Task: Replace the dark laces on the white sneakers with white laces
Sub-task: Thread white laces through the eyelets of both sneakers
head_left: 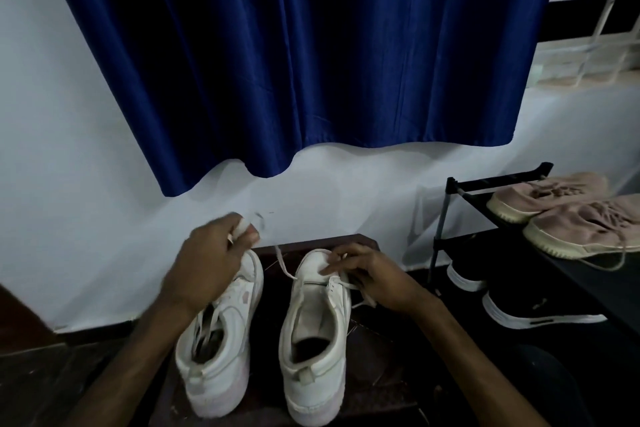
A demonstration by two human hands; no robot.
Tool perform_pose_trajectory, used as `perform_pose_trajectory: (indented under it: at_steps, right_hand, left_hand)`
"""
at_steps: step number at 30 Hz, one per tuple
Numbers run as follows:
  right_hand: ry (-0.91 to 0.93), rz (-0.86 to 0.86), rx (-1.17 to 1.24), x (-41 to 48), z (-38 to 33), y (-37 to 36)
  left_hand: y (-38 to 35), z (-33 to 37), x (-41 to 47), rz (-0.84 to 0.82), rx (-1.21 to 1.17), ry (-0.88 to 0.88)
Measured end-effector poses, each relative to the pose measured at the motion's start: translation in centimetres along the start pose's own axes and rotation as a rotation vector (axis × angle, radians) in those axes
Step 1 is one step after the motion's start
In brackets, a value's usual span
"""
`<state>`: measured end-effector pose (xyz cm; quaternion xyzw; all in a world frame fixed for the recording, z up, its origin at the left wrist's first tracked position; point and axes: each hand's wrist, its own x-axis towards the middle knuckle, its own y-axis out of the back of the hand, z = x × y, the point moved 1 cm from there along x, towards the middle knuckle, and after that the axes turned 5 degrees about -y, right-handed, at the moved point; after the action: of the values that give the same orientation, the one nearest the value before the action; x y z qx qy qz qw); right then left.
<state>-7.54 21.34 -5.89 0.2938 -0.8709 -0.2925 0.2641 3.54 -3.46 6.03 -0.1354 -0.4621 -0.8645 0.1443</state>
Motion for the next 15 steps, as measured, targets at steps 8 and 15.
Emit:
perform_pose_trajectory:
  at_steps: [8, 15]
  right_hand:
    - [-0.046, 0.146, -0.082, -4.1, -2.4, 1.8]
    - [-0.18, 0.016, -0.68, -5.1, -1.9, -0.5]
  left_hand:
    - [0.0, -0.8, -1.2, 0.053, -0.09, 0.063]
    - [1.5, -0.6, -1.2, 0.134, 0.018, -0.083]
